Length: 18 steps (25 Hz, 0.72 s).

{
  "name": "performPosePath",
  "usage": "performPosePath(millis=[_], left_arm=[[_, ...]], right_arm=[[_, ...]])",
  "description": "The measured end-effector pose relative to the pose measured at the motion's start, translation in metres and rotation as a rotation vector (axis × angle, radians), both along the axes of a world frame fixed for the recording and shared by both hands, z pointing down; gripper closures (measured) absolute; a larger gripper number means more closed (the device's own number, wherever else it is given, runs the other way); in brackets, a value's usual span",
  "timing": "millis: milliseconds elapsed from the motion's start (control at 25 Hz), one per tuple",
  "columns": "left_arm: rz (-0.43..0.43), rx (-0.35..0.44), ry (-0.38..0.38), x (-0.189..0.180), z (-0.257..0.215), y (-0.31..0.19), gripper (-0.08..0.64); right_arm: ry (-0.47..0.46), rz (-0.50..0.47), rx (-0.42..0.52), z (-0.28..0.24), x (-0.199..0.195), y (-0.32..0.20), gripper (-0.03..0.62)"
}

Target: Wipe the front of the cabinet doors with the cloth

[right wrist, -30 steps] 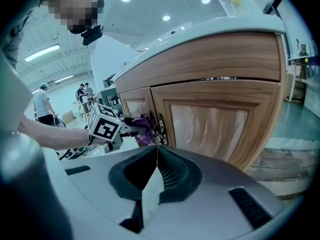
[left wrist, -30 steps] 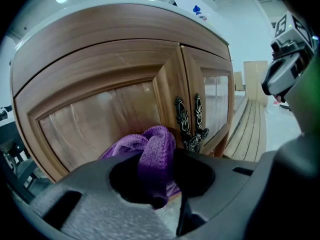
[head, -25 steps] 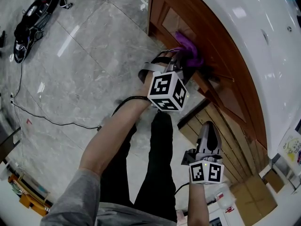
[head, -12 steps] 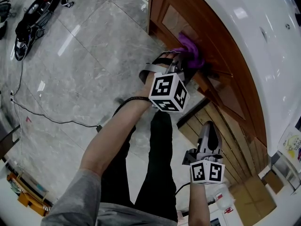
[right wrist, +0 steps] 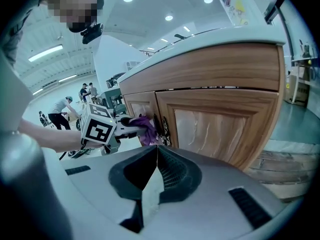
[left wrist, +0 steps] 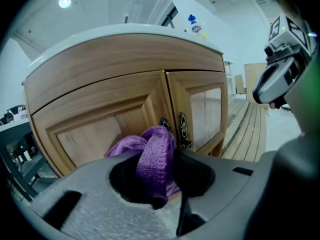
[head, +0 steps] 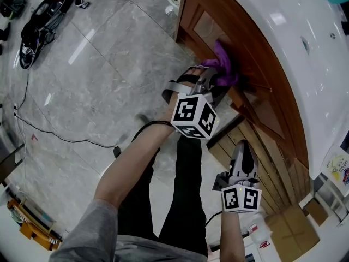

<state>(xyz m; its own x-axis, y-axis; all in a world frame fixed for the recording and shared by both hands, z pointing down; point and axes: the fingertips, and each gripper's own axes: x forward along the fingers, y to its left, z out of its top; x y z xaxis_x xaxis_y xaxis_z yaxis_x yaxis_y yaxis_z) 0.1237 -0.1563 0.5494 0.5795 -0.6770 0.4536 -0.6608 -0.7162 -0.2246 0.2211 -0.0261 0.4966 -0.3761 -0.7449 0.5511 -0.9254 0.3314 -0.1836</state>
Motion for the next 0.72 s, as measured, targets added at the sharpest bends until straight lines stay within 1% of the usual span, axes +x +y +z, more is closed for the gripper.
performPosePath(millis=[280, 520, 720], left_arm=[[-0.045, 0.0, -0.006, -0.036, -0.004, 0.014, 0.46], [-0.084, -0.015, -0.025, -0.067, 0.005, 0.02, 0.459], [-0.11, -0.03, -0.043, -0.083, 0.015, 0.018, 0.459]], right_arm=[[-0.012, -0.024, 0.003, -0.004, -0.025, -0.002, 0.581], [-0.021, -0.041, -0.004, 0.001, -0.044, -0.001, 0.581], [-0.022, -0.047, -0.009, 0.004, -0.052, -0.004, 0.581]])
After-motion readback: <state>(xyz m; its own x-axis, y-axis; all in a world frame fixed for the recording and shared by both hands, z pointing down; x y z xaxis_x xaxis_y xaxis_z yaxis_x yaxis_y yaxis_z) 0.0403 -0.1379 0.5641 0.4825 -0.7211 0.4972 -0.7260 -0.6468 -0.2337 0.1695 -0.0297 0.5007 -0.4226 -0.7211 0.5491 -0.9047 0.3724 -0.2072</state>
